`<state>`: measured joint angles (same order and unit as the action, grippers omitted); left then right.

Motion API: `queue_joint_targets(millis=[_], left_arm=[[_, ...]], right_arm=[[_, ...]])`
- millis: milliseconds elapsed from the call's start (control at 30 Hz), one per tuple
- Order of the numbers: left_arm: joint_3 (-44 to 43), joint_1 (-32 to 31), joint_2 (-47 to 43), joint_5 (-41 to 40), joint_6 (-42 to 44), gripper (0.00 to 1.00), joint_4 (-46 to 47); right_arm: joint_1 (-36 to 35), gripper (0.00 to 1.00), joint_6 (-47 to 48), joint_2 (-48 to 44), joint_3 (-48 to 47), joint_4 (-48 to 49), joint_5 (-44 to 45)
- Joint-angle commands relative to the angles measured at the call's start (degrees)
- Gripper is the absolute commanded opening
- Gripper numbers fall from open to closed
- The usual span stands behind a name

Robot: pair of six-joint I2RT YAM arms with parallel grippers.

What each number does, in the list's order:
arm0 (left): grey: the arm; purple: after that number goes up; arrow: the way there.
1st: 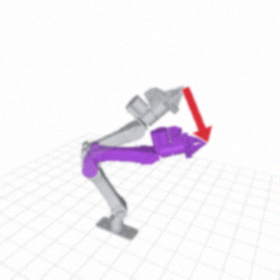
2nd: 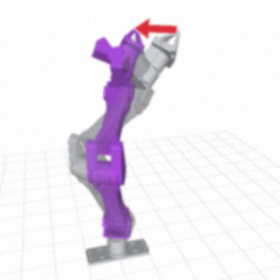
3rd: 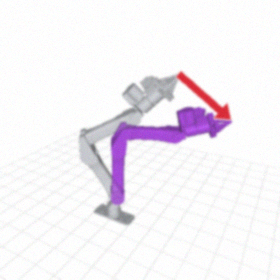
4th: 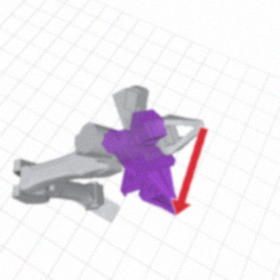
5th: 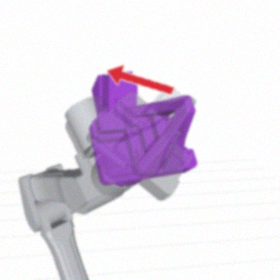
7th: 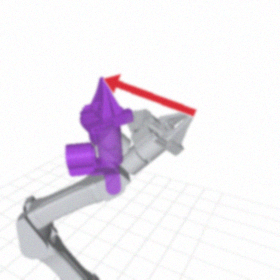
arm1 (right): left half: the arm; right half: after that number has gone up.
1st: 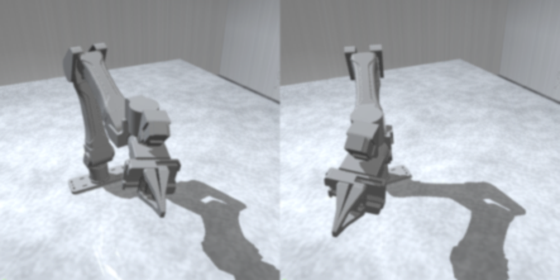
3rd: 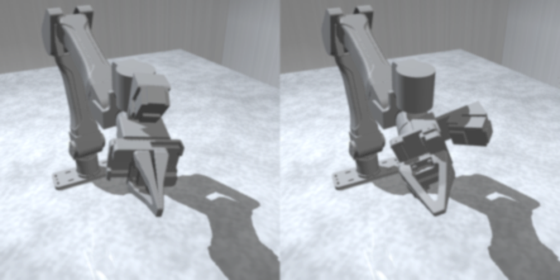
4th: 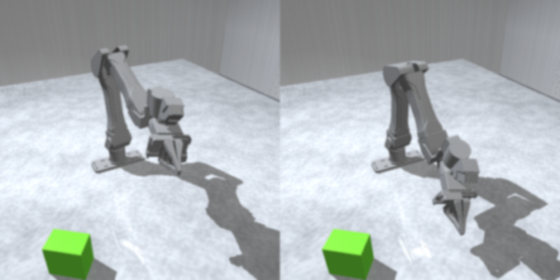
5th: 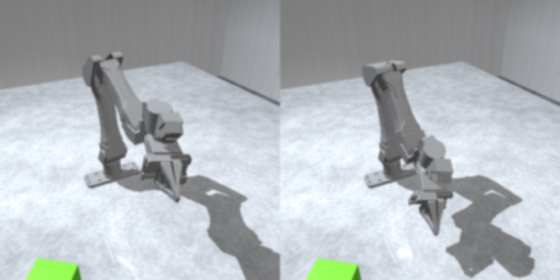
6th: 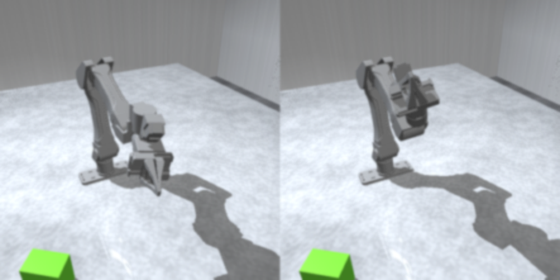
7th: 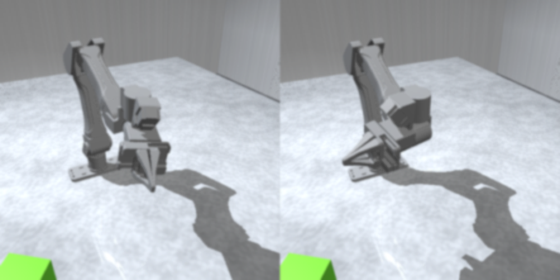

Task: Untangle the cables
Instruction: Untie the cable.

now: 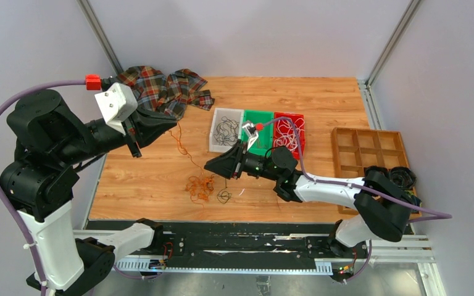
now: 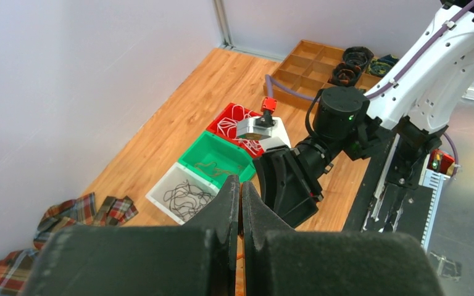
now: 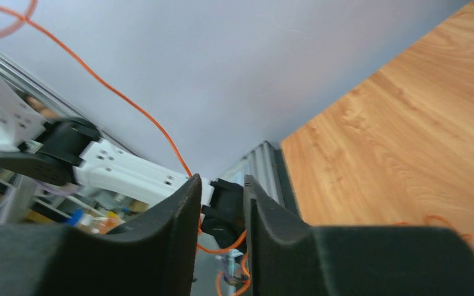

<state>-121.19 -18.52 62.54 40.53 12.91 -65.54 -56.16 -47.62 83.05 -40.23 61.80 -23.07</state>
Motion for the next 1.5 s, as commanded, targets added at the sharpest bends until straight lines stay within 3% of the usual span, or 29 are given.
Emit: queue_joint_targets(millis=[0,67,100,167,200,267,367,567,700,833,1033,1233,1467], left_arm=[[-0.64,-0.12,-0.6,0.45,0.51,0.0,1.56],[-0.28,-0.19,-1.06,0.13,1.15,0.0,1.55],[-0.09,-0.15,-1.21,0.11,1.42,0.0,1.55],[0.21,-0.15,-1.6,0.04,1.72,0.0,1.56],[0.31,-0.19,-1.7,0.06,1.78,0.0,1.55],[0.42,-0.17,-1.87,0.18,1.86,0.0,1.56],[0.36,-0.12,-1.76,0.09,1.93,0.0,1.56],[0.08,-0.2,-1.22,0.12,1.9,0.0,1.55],[-0.15,-0.2,-1.04,0.16,1.86,0.0,1.56],[-0.59,-0.16,-0.94,-0.26,1.79,0.0,1.56],[-0.77,-0.15,-1.13,-0.36,1.66,0.0,1.55],[-2.21,-0.17,-0.59,0.86,0.93,0.0,1.57],[-0.66,-0.2,-1.4,3.01,0.16,0.0,1.61]], right_arm=[[0.86,0.2,-6.97,0.62,-2.15,5.39,-3.07],[1.02,0.11,-7.07,0.14,-1.81,4.23,-3.46],[1.24,0.2,-7.46,-0.08,-1.33,3.9,-3.74],[1.83,0.48,-8.79,-0.5,-0.27,4.0,-4.88],[2.15,0.56,-9.43,-0.8,0.27,4.28,-5.47],[2.57,0.62,-9.96,-1.58,0.47,2.5,-7.11],[2.72,0.64,-7.49,-3.29,-1.55,-5.52,-9.9],[2.72,0.5,-3.84,-5.43,-4.87,-16.17,-11.51],[2.68,0.39,-4.5,-4.86,-5.72,-15.33,-11.1],[2.64,0.19,-6.5,-2.74,-6.97,-13.99,-12.81],[2.64,0.04,-5.88,-3.55,-5.48,-13.27,-11.54],[2.59,0.01,-4.4,-2.66,-6.34,-13.69,-9.72],[0.97,0.01,3.52,-2.34,-6.33,-12.81,-5.46]])
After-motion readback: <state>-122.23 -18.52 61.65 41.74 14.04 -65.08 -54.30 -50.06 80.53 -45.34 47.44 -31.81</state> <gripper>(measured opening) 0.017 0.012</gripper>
